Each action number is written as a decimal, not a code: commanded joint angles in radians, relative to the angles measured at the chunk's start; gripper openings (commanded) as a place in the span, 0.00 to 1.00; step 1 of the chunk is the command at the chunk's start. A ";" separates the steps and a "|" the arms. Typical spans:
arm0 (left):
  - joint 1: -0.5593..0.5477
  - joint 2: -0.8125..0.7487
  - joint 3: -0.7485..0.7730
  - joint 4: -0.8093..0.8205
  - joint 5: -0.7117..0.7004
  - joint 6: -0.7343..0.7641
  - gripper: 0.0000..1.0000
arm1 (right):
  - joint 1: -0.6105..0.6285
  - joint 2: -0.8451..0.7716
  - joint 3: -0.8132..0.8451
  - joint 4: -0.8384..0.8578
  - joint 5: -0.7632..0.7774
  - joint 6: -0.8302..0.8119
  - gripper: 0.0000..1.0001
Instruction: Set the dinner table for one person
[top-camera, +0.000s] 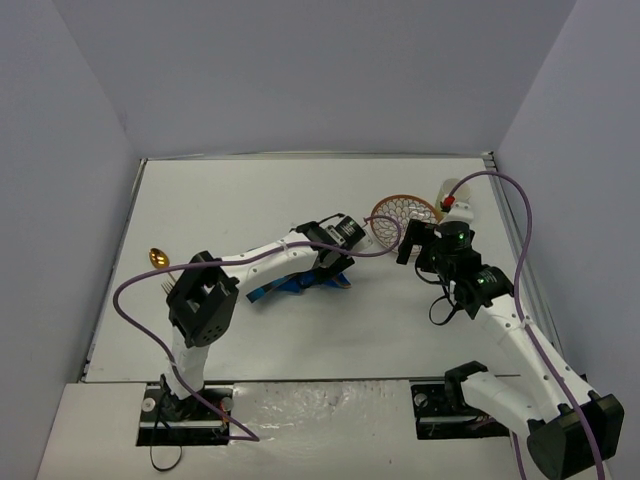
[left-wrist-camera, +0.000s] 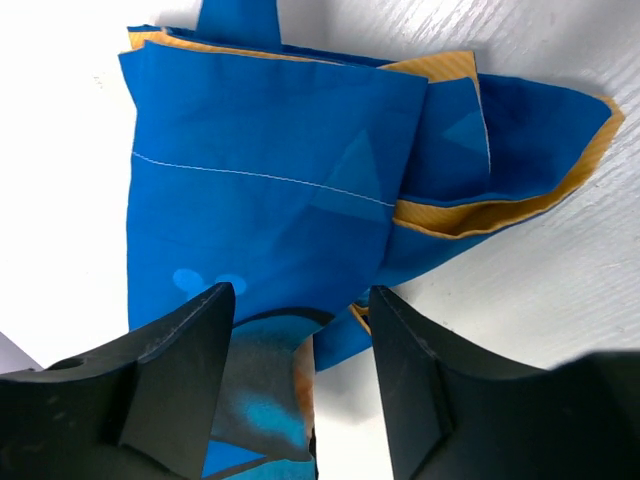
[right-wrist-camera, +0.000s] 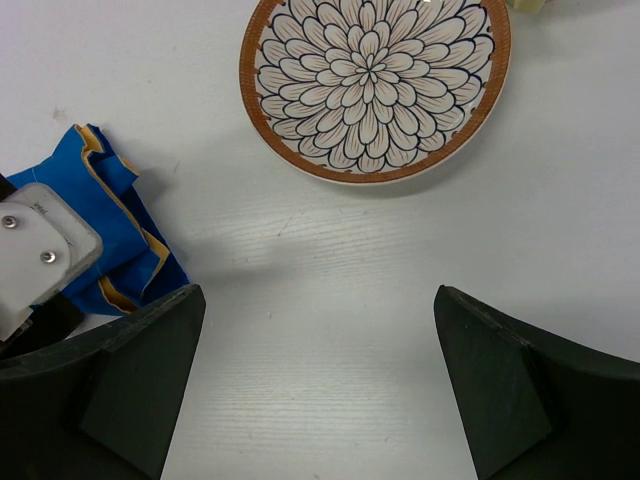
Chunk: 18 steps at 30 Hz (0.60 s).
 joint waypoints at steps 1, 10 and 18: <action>-0.006 0.002 0.036 -0.008 -0.036 0.024 0.51 | -0.006 0.004 0.012 0.030 0.019 0.012 0.95; -0.006 0.017 0.025 -0.014 -0.042 0.048 0.47 | -0.006 -0.001 0.005 0.030 0.010 0.018 0.95; -0.006 0.047 0.047 -0.007 -0.052 0.055 0.29 | -0.005 -0.008 0.001 0.029 0.005 0.019 0.95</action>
